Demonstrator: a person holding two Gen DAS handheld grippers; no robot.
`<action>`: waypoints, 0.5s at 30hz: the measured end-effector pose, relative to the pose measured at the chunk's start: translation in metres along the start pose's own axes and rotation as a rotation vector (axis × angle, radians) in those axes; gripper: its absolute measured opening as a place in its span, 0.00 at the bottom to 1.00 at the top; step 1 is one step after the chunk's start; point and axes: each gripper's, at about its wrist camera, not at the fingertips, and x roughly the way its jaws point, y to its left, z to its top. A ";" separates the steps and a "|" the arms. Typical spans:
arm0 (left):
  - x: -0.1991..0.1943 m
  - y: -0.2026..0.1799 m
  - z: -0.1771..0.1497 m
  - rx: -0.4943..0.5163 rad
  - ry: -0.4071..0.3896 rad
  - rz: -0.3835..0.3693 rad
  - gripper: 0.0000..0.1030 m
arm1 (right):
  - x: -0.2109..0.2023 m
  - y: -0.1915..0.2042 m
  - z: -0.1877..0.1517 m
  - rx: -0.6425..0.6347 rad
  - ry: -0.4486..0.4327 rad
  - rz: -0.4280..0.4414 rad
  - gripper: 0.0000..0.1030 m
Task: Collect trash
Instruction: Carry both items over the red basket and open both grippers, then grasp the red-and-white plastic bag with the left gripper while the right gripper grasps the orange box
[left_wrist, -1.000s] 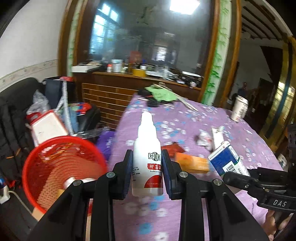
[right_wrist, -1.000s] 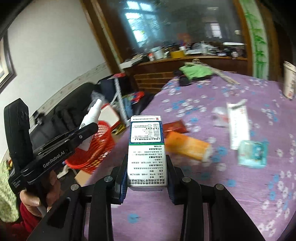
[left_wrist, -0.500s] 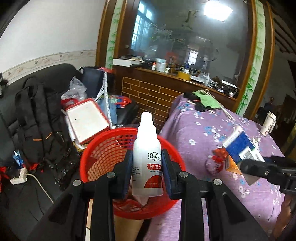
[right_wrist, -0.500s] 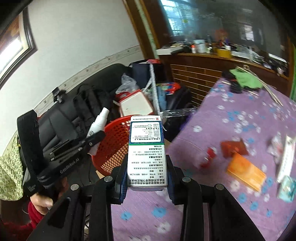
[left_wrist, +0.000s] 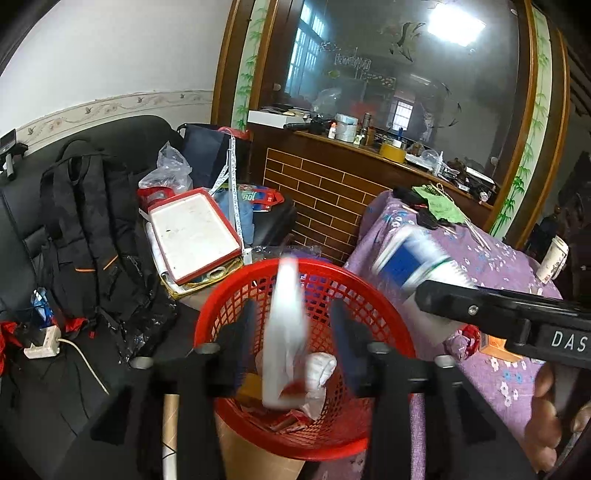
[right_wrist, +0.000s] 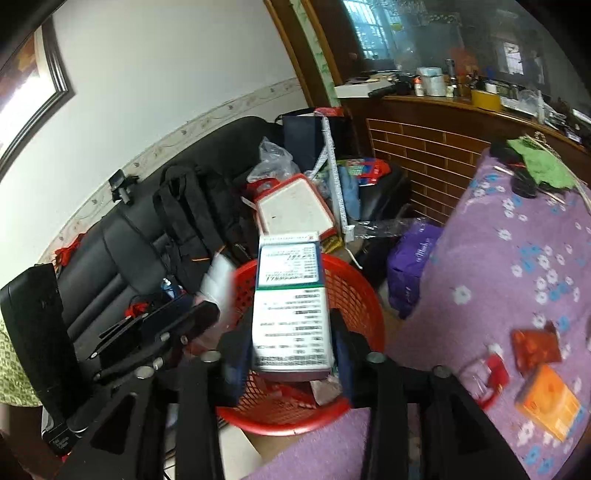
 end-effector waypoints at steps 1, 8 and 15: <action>-0.003 0.000 0.000 -0.004 -0.012 0.001 0.57 | -0.002 -0.001 0.000 0.003 -0.011 -0.021 0.49; -0.006 -0.015 -0.002 0.018 -0.009 -0.033 0.58 | -0.048 -0.025 -0.012 0.027 -0.086 -0.042 0.49; -0.013 -0.072 -0.009 0.123 0.010 -0.120 0.58 | -0.113 -0.082 -0.042 0.084 -0.138 -0.131 0.49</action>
